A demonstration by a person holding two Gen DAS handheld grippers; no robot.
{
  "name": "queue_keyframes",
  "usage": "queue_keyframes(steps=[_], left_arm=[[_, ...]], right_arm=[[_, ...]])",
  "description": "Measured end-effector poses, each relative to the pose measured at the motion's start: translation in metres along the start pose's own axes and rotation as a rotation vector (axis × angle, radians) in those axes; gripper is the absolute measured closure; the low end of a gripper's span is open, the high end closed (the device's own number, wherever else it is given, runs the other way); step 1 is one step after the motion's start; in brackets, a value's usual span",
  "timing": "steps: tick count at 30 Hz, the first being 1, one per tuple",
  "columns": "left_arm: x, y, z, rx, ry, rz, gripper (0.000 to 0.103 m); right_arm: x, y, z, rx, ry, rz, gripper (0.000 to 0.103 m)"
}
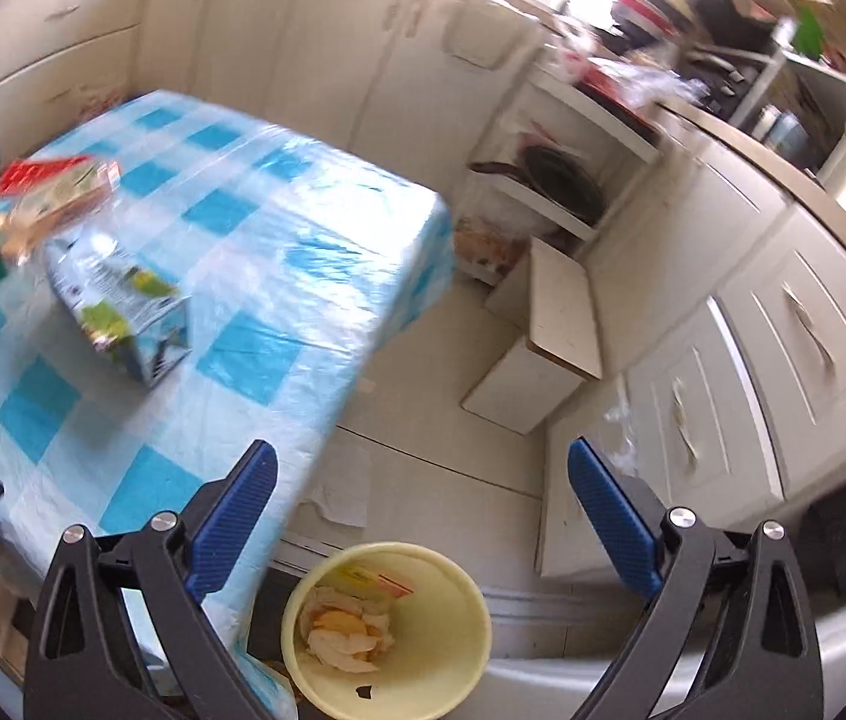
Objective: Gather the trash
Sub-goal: 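Move both tools back over the carton and wrapper on the table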
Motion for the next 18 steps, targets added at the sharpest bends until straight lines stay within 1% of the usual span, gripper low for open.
queue_keyframes(steps=[2,5,7,11,18], left_arm=[[-0.003,0.013,-0.003,0.010,0.005,0.029,0.023],[-0.004,0.036,-0.006,0.028,0.006,0.090,0.021],[-0.004,0.051,-0.008,0.037,0.012,0.133,0.021],[-0.006,0.079,-0.012,0.054,0.023,0.210,0.021],[-0.017,0.132,-0.011,0.070,0.026,0.355,0.020]], right_arm=[[0.006,0.018,-0.006,0.024,0.011,0.070,0.010],[0.018,0.041,0.001,0.075,-0.032,0.123,0.009],[0.025,0.053,0.002,0.082,-0.045,0.157,0.009],[0.038,0.072,0.002,0.134,-0.067,0.171,0.008],[0.057,0.108,-0.009,0.171,-0.065,0.223,0.008]])
Point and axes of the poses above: each gripper's, at about its wrist camera, not at the fingertips, and z roughly against the way its jaws point, y to its left, x to its top, the point moved 8 cm from there along -z, roughly the way its jaws point, and after that the axes turned 8 degrees about x, right-handed, at the moved point
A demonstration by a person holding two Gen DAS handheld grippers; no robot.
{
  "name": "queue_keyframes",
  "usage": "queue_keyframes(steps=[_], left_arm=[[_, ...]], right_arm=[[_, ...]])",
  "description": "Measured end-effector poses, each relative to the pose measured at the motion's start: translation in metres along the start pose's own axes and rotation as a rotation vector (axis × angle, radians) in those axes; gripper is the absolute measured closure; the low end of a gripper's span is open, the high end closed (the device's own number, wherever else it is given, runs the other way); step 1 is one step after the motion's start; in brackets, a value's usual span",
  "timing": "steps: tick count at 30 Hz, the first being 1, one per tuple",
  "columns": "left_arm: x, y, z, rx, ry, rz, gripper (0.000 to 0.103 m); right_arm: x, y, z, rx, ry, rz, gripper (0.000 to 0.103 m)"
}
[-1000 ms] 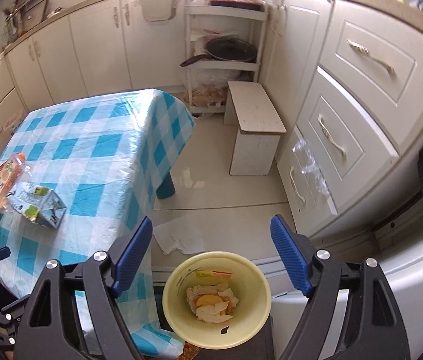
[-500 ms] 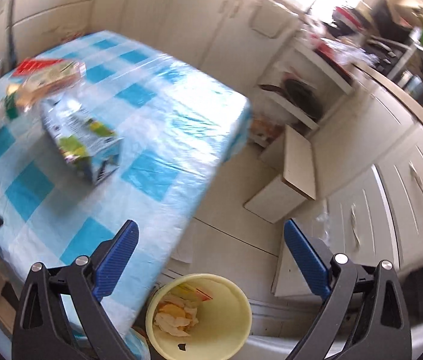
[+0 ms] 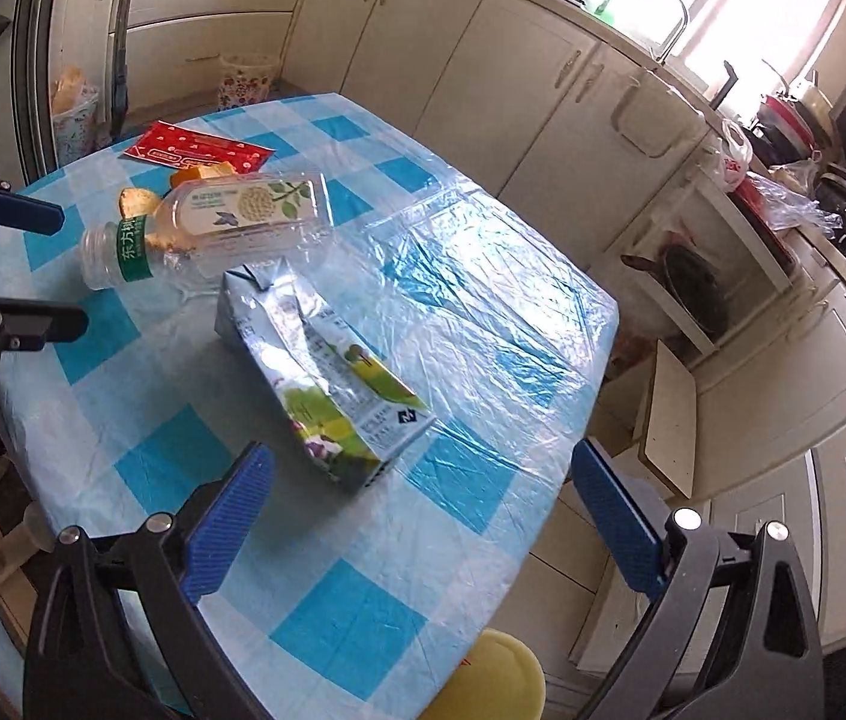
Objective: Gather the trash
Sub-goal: 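Move both tools back over the carton and wrapper on the table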
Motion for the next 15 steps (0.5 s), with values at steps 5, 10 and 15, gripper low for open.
queue_keyframes(steps=[5,10,15], left_arm=[[0.002,0.034,-0.003,0.004,0.014,0.087,0.020],[0.003,0.056,-0.004,-0.007,0.022,0.148,0.019],[0.004,0.073,-0.009,-0.003,0.034,0.185,0.019]], right_arm=[[0.014,0.016,-0.015,0.027,0.008,0.038,0.008],[0.028,0.028,-0.029,0.027,0.016,0.084,0.008],[0.036,0.021,-0.045,0.048,0.041,0.042,0.008]])
Point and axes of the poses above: each gripper's, at about its wrist camera, not at the fingertips, and z roughly against the way its jaws point, y to its left, x to its top, the point moved 8 cm from there along -z, roughly the way its jaws point, and after that the axes turned 8 degrees about x, right-handed, at the moved point
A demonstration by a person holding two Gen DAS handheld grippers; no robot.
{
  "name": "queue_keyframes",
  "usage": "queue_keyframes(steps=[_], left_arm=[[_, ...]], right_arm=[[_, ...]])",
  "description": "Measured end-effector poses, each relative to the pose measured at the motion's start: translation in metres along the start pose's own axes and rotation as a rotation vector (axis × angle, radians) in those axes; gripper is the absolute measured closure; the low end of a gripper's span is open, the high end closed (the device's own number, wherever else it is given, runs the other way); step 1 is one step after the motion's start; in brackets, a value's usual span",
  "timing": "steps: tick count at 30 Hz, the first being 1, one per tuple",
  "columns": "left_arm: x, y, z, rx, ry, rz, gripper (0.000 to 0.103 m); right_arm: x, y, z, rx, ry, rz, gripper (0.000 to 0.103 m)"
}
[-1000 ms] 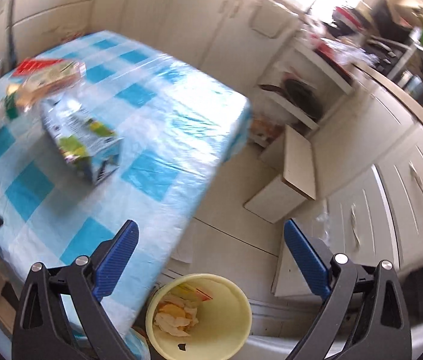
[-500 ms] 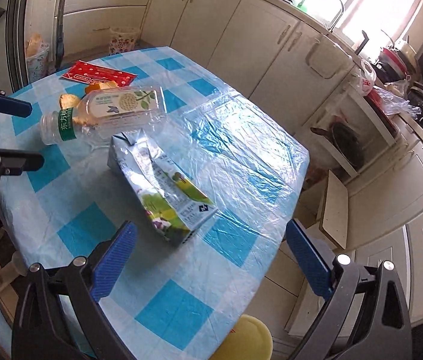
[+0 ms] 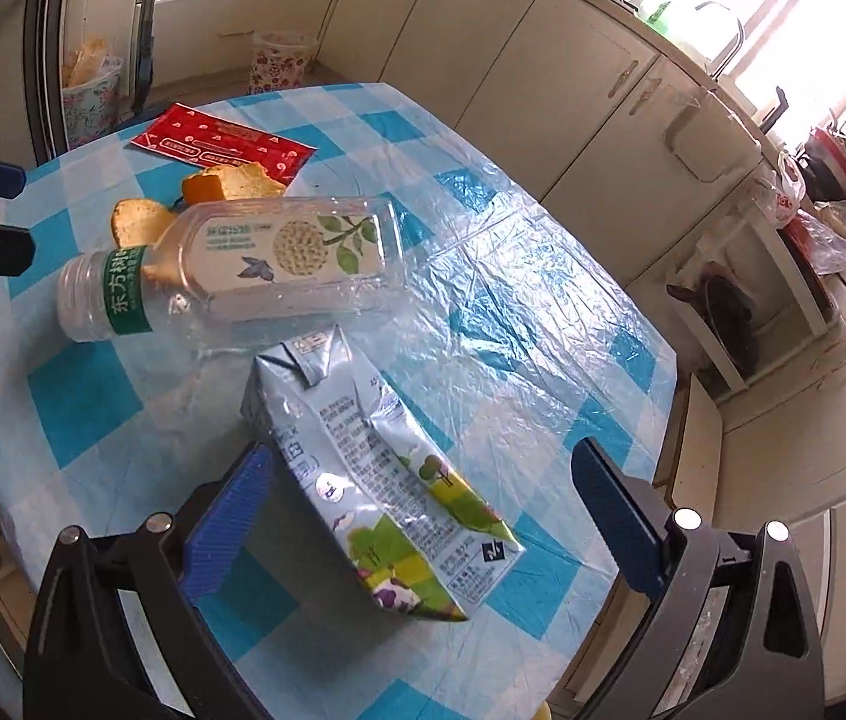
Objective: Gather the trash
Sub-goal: 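Move both tools back over the carton and wrapper on the table, then grasp the red wrapper with the left tool while the right tool grasps the milk carton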
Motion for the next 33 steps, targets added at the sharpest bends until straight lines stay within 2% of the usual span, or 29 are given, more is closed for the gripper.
queue_keyframes(steps=[6,11,13,14,16,21,31,33], left_arm=[[0.003,0.027,-0.011,-0.019,0.051,0.115,0.019],[0.018,0.073,-0.027,0.036,0.071,0.282,0.019],[0.027,0.094,-0.038,0.051,0.083,0.364,0.019],[0.031,0.102,-0.042,0.066,0.084,0.388,0.019],[0.042,0.113,-0.053,0.103,0.081,0.406,0.019],[0.064,0.114,-0.078,0.142,0.069,0.354,0.019],[0.093,0.076,-0.120,0.303,0.014,0.046,0.016],[0.096,0.071,-0.121,0.293,-0.009,0.028,0.017]], right_arm=[[-0.003,0.002,-0.030,0.037,0.083,0.000,0.008],[-0.010,0.008,-0.034,0.110,0.110,-0.027,0.008],[-0.012,0.007,-0.035,0.155,0.119,-0.067,0.018],[-0.013,0.006,-0.036,0.162,0.125,-0.085,0.026],[-0.013,0.004,-0.035,0.179,0.125,-0.111,0.028],[-0.016,0.000,-0.035,0.186,0.135,-0.141,0.033],[-0.029,-0.009,-0.038,0.201,0.151,-0.172,0.033],[-0.030,-0.010,-0.037,0.207,0.155,-0.171,0.033]])
Point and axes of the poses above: each gripper's, at about its wrist camera, not at the fingertips, and z roughly against the way its jaws point, y to its left, x to its top, the point moved 8 cm from there along -z, roughly the way its jaws point, and after that the axes turned 8 degrees about x, right-handed, at the moved point
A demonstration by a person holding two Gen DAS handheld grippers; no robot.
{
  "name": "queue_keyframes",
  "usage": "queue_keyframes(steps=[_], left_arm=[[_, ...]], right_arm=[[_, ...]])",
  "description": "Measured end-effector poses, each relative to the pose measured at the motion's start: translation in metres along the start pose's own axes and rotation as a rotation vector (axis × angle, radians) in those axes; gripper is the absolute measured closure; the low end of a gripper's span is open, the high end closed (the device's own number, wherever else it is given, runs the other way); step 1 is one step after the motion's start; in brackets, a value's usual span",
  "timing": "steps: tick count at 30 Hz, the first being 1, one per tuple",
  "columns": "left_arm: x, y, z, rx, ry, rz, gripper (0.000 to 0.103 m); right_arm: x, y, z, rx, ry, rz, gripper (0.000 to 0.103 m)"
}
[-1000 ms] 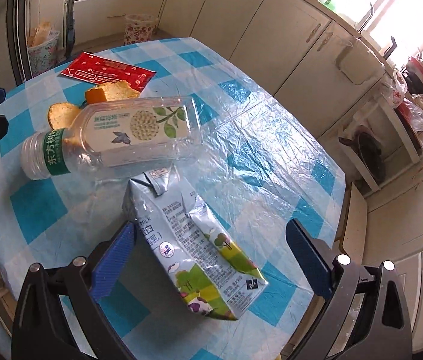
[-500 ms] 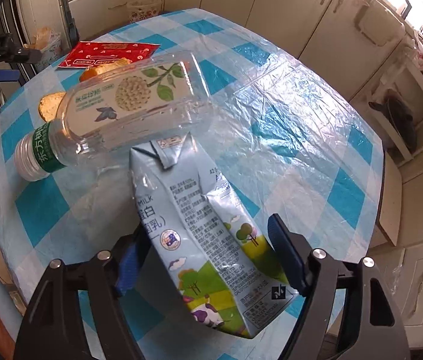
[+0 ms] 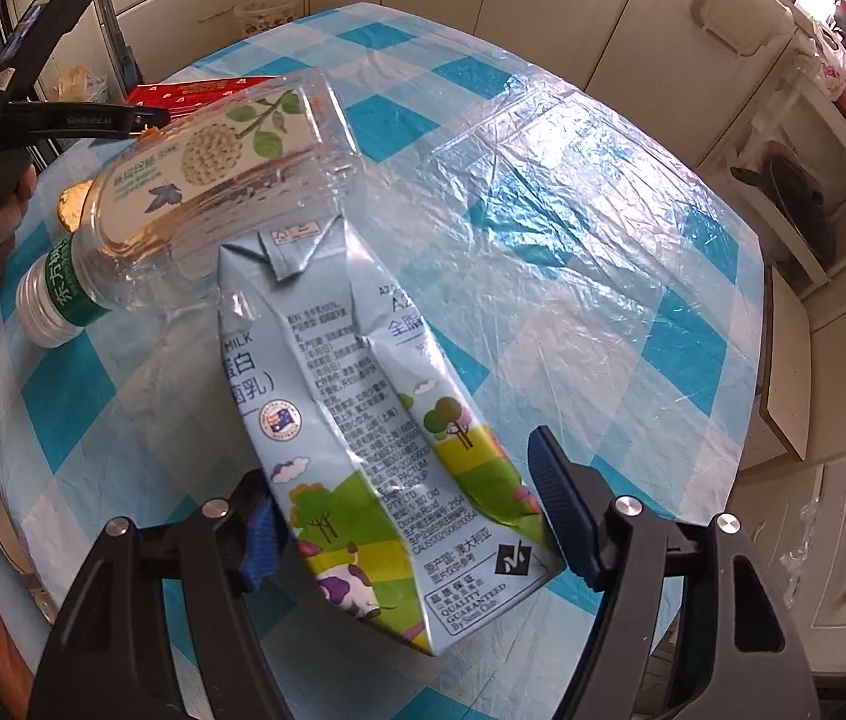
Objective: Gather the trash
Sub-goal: 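Grasp the red wrapper with the left tool while the right tool grasps the milk carton, then carry the wrapper and carton to the yellow bin and open both tools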
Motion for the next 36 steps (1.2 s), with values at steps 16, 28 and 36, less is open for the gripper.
queue_keyframes(steps=[16,28,36], left_arm=[[-0.018,0.002,0.037,-0.249,0.015,0.006,0.103],[-0.006,0.034,0.133,-0.393,-0.132,0.129,0.103],[-0.007,-0.001,0.205,-0.493,-0.251,0.068,0.102]], right_arm=[[-0.005,0.001,0.006,0.007,-0.001,0.003,0.036],[-0.006,-0.010,0.039,0.012,-0.098,-0.050,0.050],[-0.027,-0.038,0.064,-0.013,-0.145,-0.124,0.050]])
Point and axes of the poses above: each gripper's, at about its wrist camera, not at the fingertips, and z roughly against the way its jaws point, y to its left, x to its top, the point moved 8 cm from there along -z, roughly the way its jaws point, and after that the axes turned 8 degrees about x, right-handed, at the moved point
